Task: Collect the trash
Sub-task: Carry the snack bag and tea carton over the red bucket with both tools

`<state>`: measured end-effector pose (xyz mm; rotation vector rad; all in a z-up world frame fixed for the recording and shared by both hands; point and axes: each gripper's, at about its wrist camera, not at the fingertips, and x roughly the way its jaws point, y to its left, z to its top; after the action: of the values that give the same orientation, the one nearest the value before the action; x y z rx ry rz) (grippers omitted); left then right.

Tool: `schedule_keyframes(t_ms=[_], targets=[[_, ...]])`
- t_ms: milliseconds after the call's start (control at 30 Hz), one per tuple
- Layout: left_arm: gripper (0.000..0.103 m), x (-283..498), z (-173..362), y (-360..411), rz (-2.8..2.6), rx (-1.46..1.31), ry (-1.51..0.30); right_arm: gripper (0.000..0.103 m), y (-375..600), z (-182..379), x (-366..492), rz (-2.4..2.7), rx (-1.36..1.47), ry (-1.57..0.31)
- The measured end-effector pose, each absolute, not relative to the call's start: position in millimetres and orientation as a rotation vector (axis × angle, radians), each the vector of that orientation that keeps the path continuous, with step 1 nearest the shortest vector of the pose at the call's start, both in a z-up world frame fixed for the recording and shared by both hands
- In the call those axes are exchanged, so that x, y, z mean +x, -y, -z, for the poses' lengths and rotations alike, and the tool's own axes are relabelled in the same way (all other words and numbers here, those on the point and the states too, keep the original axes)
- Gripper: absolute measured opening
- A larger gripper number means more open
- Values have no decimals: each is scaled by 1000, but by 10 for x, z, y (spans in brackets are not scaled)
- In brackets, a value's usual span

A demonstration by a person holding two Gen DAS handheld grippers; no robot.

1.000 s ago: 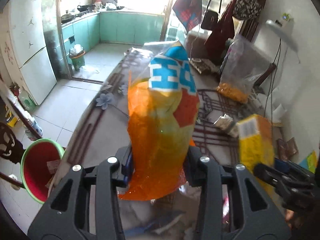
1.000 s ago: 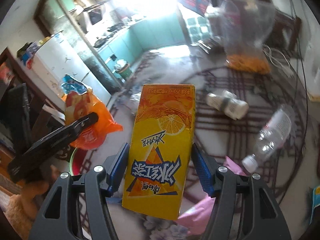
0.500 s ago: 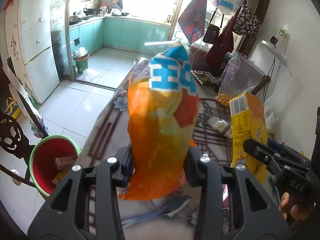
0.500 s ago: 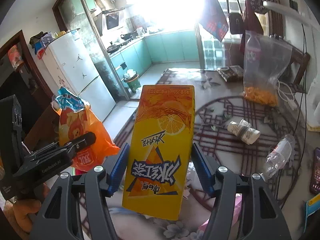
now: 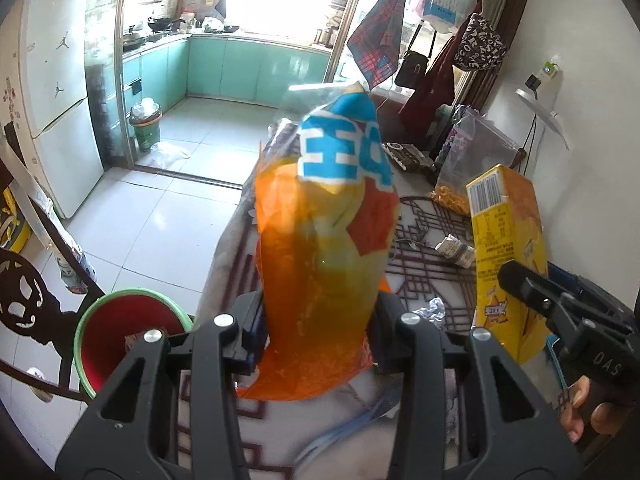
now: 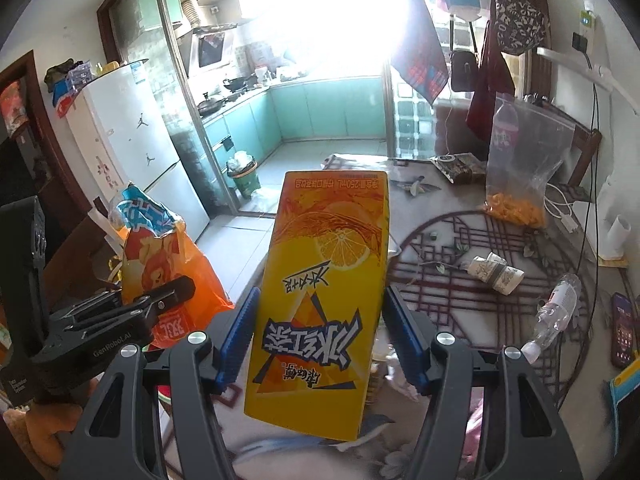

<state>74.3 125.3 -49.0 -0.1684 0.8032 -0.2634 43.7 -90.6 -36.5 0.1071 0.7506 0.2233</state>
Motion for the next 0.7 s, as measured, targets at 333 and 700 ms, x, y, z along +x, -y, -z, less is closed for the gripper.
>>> schedule_keyframes(t_ms=[333, 700], targets=[[39, 729, 514, -1806, 269, -171, -793, 61, 284, 330, 390, -211, 73, -736], [40, 706, 590, -2390, 199, -191, -798, 61, -331, 412, 487, -268, 27, -758]])
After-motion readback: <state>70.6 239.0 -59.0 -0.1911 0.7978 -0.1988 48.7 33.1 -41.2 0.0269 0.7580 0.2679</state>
